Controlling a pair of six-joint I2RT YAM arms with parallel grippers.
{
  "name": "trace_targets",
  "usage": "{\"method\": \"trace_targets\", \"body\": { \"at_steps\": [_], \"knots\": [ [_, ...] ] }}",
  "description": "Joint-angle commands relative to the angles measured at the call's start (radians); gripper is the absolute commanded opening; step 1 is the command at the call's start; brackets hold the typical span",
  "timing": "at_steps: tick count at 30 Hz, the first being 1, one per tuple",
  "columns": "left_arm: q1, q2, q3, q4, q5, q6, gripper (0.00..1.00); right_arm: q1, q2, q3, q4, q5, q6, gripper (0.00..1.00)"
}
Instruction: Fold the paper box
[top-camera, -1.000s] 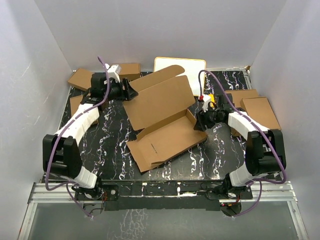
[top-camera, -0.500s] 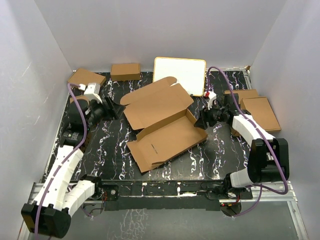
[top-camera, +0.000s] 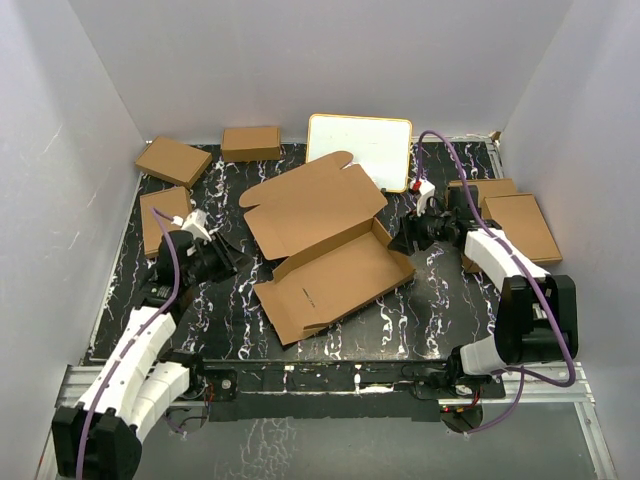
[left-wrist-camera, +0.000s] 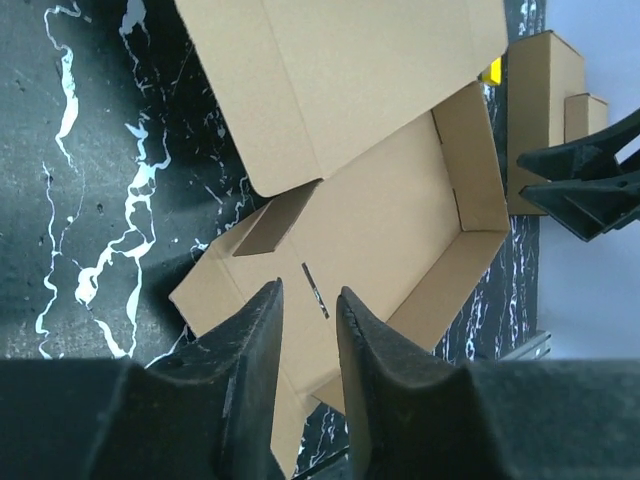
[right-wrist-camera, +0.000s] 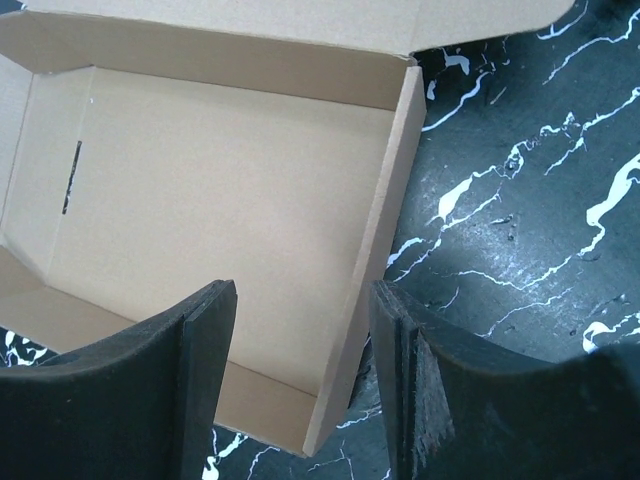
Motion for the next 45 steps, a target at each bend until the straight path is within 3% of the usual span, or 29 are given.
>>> {"method": "trace_targets", "body": {
  "at_steps": [1, 6, 16, 26, 34, 38, 45],
  "knots": [
    [0.000, 0.076, -0.016, 0.023, -0.006, -0.002, 0.19, -0.007, 0.015, 0.004, 0.076, 0.015, 0.017, 0.60],
    [-0.026, 0.175, -0.009, 0.065, -0.030, 0.039, 0.06, -0.007, 0.018, -0.011, 0.099, 0.022, 0.030, 0.59],
    [-0.172, 0.337, -0.019, 0.202, -0.135, 0.022, 0.06, -0.007, 0.054, -0.016, 0.121, 0.089, 0.053, 0.58],
    [-0.222, 0.397, -0.003, 0.216, -0.207, 0.053, 0.04, 0.007, 0.075, -0.039, 0.123, 0.112, 0.058, 0.55],
    [-0.260, 0.424, 0.004, 0.232, -0.175, 0.030, 0.01, 0.017, 0.080, -0.046, 0.126, 0.112, 0.073, 0.52],
    [-0.287, 0.407, -0.006, 0.220, -0.207, 0.017, 0.03, 0.024, 0.080, -0.049, 0.126, 0.115, 0.079, 0.51],
    [-0.288, 0.312, 0.027, 0.157, -0.243, 0.019, 0.17, 0.026, 0.078, -0.051, 0.126, 0.119, 0.080, 0.51]
  ]
}}
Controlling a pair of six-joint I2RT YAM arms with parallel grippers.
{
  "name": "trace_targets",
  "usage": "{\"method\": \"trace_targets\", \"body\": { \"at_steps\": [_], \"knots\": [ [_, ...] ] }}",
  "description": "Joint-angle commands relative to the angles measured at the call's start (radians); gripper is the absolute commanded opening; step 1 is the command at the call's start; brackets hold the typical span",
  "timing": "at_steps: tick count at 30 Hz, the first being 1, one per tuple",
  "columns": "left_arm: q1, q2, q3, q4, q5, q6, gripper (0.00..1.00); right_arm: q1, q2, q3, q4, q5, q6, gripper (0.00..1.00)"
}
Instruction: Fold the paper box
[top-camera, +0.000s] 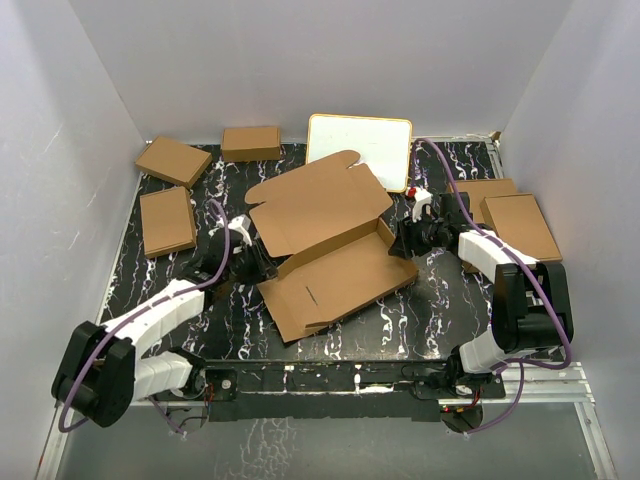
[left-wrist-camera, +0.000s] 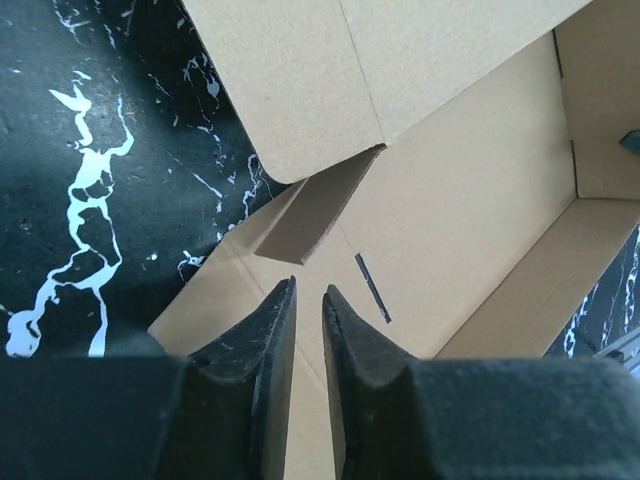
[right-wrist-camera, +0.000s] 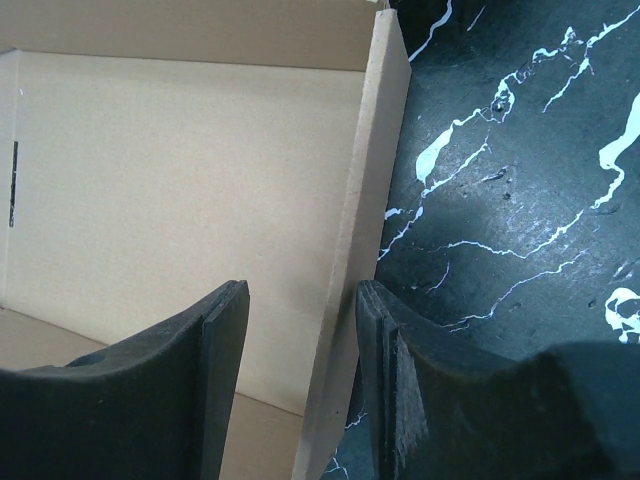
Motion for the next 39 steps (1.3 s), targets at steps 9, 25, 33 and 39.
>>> {"method": "trace_targets", "body": {
  "at_steps": [9, 25, 33, 39],
  "knots": [
    [-0.001, -0.096, 0.066, -0.163, -0.172, 0.102, 0.00, 0.002, -0.001, -0.005, 0.056, 0.003, 0.012, 0.51],
    [-0.059, 0.147, 0.095, 0.086, -0.017, -0.008, 0.00, 0.008, 0.011, -0.009, 0.051, 0.001, 0.021, 0.47],
    [-0.120, 0.181, 0.107, 0.112, -0.069, -0.078, 0.00, 0.018, 0.010, -0.008, 0.050, -0.007, 0.027, 0.46],
    [-0.145, 0.234, 0.126, 0.143, -0.112, -0.093, 0.00, 0.024, 0.010, -0.010, 0.047, -0.021, 0.029, 0.46]
  ]
}}
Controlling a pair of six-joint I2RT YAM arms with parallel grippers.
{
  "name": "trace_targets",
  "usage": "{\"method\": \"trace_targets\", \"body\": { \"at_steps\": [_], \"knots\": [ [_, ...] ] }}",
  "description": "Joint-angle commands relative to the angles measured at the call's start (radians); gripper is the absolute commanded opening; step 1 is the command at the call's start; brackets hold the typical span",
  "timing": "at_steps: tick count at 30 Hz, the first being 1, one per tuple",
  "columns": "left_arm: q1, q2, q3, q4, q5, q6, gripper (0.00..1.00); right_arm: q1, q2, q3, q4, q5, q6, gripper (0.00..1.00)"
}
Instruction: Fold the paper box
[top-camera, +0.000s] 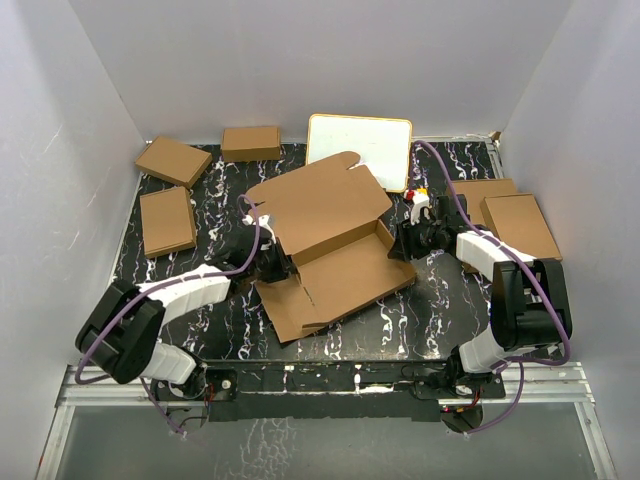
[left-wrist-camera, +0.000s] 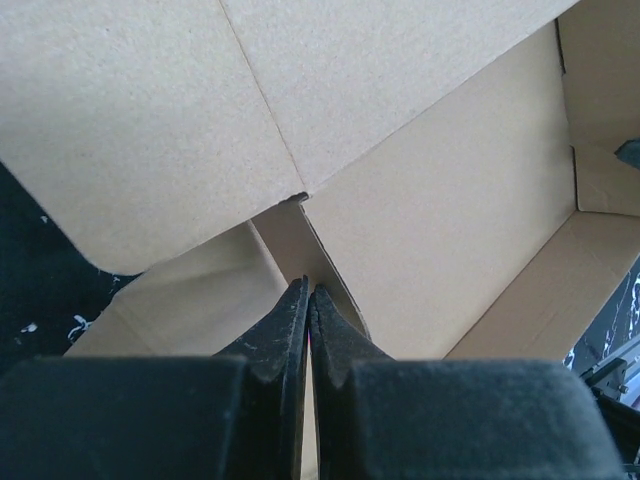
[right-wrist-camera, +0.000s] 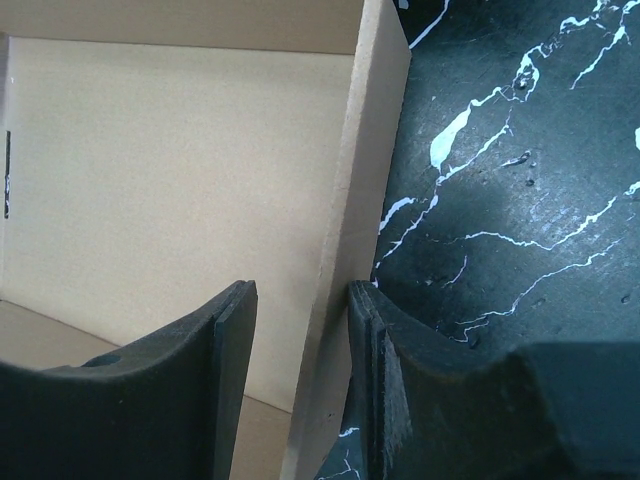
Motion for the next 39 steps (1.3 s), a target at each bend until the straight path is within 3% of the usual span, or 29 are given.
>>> {"method": "trace_targets", "body": {
  "at_steps": [1, 20, 27, 39],
  "knots": [
    [-0.019, 0.030, 0.045, 0.042, -0.057, -0.024, 0.00, 0.011, -0.006, 0.002, 0.047, -0.025, 0.009, 0.46],
    [-0.075, 0.171, 0.044, 0.303, -0.339, -0.127, 0.00, 0.041, 0.007, 0.001, 0.033, -0.039, -0.008, 0.43],
    [-0.082, 0.258, 0.089, 0.386, -0.355, -0.127, 0.00, 0.046, 0.006, 0.001, 0.031, -0.039, -0.010, 0.43],
    [-0.069, 0.340, 0.180, 0.425, -0.331, 0.029, 0.00, 0.046, 0.008, 0.001, 0.029, -0.028, -0.013, 0.43]
  ]
}}
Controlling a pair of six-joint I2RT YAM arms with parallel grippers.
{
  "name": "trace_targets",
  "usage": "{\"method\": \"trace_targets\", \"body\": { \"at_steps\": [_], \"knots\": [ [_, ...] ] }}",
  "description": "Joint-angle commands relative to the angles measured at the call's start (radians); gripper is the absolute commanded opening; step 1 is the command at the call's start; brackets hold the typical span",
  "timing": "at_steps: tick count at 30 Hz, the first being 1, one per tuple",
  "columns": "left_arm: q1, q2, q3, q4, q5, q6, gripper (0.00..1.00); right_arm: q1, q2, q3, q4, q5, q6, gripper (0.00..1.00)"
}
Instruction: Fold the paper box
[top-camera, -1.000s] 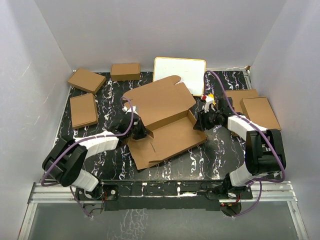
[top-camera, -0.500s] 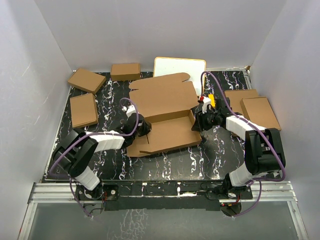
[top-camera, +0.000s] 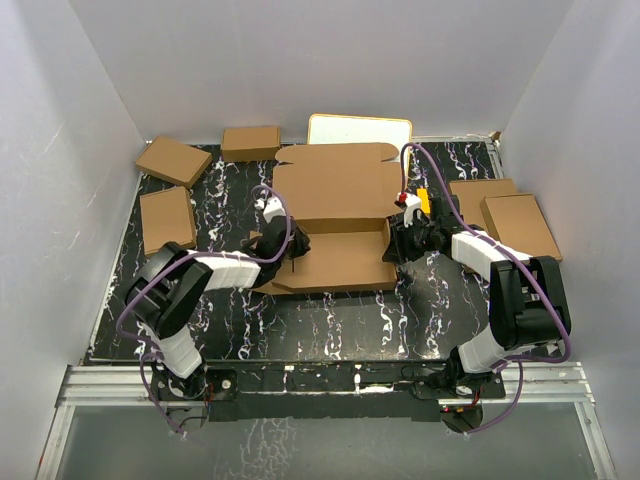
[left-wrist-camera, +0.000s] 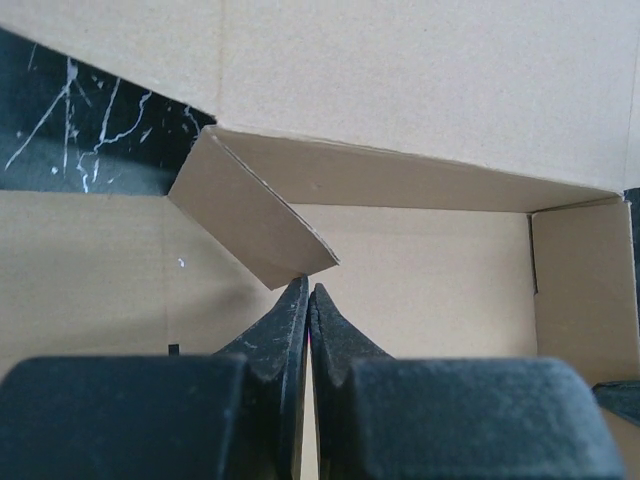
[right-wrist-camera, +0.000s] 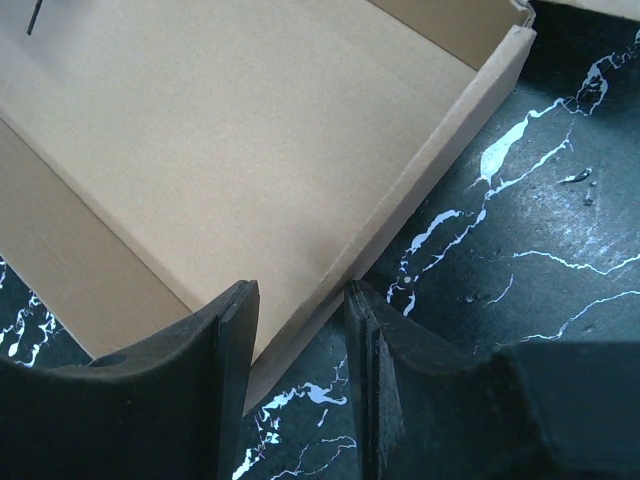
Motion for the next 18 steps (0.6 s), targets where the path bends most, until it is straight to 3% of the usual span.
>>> {"method": "trace_targets", "body": {
  "at_steps": [1, 8, 18],
  "knots": [
    [0.011, 0.014, 0.051, 0.029, 0.019, 0.081, 0.00, 0.004, 0.001, 0.001, 0.031, -0.014, -0.017, 0.43],
    [0.019, -0.027, 0.066, 0.003, 0.165, 0.183, 0.00, 0.004, 0.002, 0.004, 0.031, 0.008, -0.014, 0.44],
    [0.020, -0.327, 0.027, -0.346, 0.259, 0.285, 0.10, -0.004, 0.003, 0.011, 0.030, 0.004, -0.012, 0.47]
  ]
}}
